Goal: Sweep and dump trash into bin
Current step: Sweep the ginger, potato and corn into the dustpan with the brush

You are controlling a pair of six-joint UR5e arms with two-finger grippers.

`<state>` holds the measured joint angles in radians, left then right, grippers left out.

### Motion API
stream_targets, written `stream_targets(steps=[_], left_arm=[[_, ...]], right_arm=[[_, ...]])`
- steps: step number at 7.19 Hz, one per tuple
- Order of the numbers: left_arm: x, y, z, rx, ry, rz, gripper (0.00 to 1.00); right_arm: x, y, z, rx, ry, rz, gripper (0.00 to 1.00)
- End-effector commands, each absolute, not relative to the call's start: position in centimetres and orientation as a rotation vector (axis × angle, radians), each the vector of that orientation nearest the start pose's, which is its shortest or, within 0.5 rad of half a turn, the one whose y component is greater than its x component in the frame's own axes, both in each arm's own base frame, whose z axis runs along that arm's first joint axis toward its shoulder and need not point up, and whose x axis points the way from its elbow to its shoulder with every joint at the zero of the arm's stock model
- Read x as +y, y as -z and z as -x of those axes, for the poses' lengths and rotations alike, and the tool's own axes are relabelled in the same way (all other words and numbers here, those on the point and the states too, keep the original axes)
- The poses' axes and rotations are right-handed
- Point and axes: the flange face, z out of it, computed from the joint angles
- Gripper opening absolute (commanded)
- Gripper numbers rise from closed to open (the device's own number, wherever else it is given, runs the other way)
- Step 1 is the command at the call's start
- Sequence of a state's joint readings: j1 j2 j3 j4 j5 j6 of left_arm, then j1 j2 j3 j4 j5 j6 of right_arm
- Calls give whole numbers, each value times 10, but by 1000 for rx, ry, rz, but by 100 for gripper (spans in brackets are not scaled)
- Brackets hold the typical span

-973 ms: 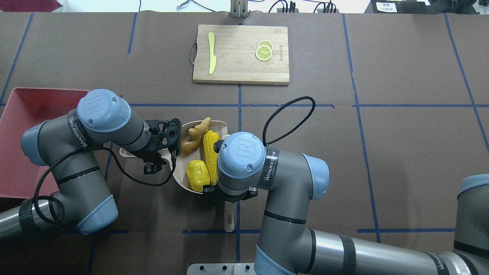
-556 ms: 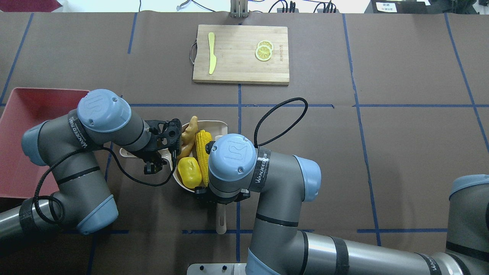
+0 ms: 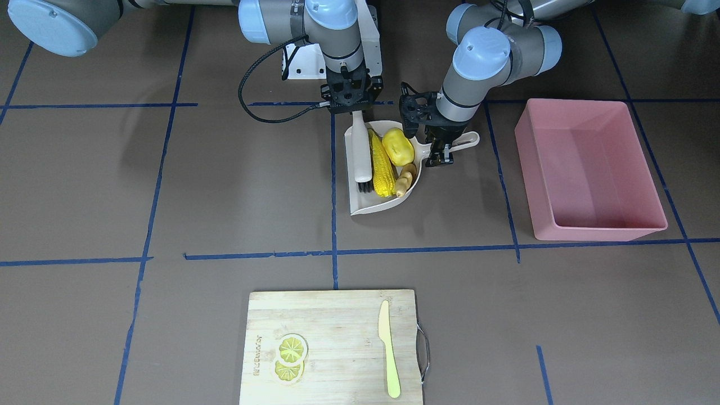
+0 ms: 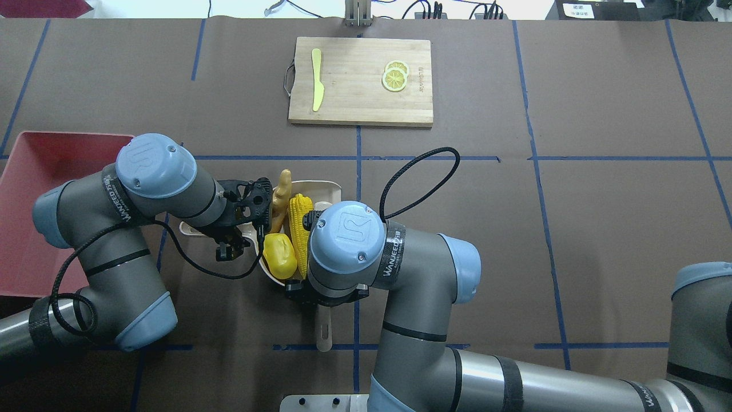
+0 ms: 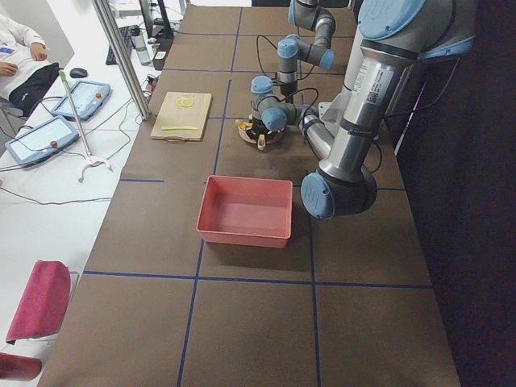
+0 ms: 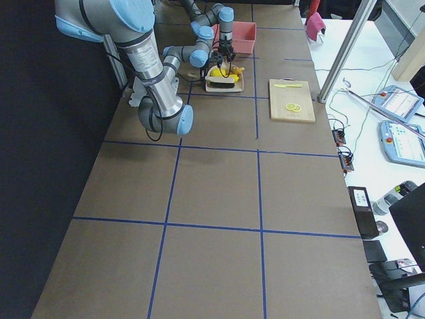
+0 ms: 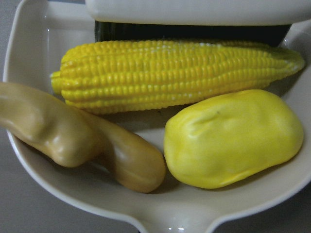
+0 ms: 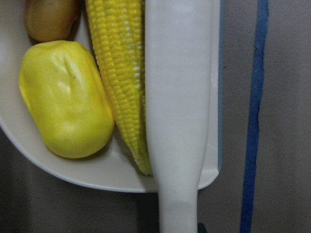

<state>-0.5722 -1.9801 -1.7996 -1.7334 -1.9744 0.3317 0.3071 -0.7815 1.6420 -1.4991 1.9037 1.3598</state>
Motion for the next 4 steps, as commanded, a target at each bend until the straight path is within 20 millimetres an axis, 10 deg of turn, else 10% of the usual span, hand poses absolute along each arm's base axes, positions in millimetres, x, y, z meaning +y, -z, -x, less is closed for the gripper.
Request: stream_targets(steps=[1,4], left_arm=[[-415,-311,-469,678,-1397,-681,3],[-414,-310,-469,680,-1398,-685,3]], right_arm=[[-305,-138,622,-999,63,40,0],[-296,-151,591,-1021,66,27,0]])
